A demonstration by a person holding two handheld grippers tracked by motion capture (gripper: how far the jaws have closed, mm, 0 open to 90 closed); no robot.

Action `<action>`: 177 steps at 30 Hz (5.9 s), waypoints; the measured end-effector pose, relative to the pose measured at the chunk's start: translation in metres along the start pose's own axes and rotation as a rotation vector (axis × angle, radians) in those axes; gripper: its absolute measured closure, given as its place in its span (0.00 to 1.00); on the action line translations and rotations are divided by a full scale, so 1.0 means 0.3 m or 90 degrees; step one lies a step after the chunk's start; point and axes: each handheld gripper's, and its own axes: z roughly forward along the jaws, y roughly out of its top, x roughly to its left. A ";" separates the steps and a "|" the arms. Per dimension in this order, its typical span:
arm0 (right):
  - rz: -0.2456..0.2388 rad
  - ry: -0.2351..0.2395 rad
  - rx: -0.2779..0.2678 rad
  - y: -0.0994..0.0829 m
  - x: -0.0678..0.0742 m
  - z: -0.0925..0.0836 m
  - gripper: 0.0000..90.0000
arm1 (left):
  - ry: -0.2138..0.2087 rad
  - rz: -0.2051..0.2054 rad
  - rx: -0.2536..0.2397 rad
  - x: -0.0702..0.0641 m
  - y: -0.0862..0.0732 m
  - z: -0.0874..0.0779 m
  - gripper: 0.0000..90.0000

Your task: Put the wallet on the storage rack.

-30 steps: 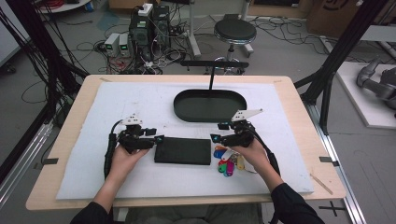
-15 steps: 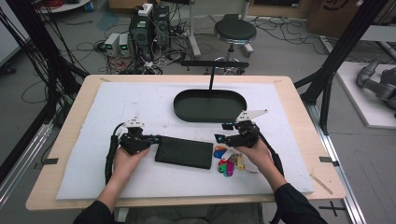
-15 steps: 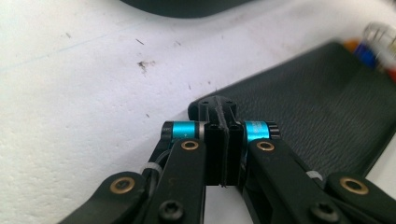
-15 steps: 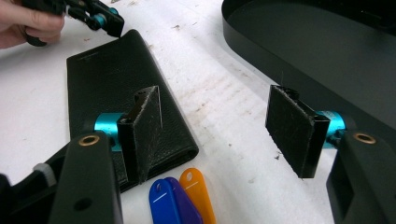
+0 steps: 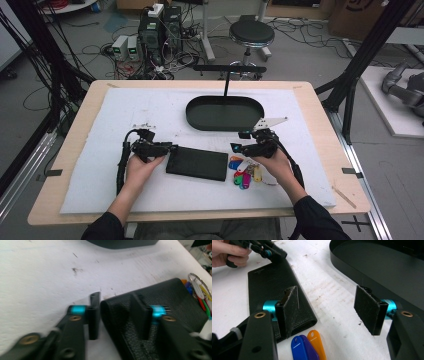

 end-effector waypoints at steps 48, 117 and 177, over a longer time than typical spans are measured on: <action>0.003 0.198 0.149 -0.009 -0.008 0.127 0.79 | 0.002 0.280 -0.157 -0.119 -0.042 -0.116 0.97; -0.142 0.157 0.009 0.042 0.099 -0.027 0.84 | -0.144 0.253 -0.237 -0.079 -0.042 -0.157 0.40; -0.133 -0.067 -0.028 0.217 -0.176 -0.167 0.84 | -0.025 0.290 -0.234 -0.141 -0.116 -0.284 0.32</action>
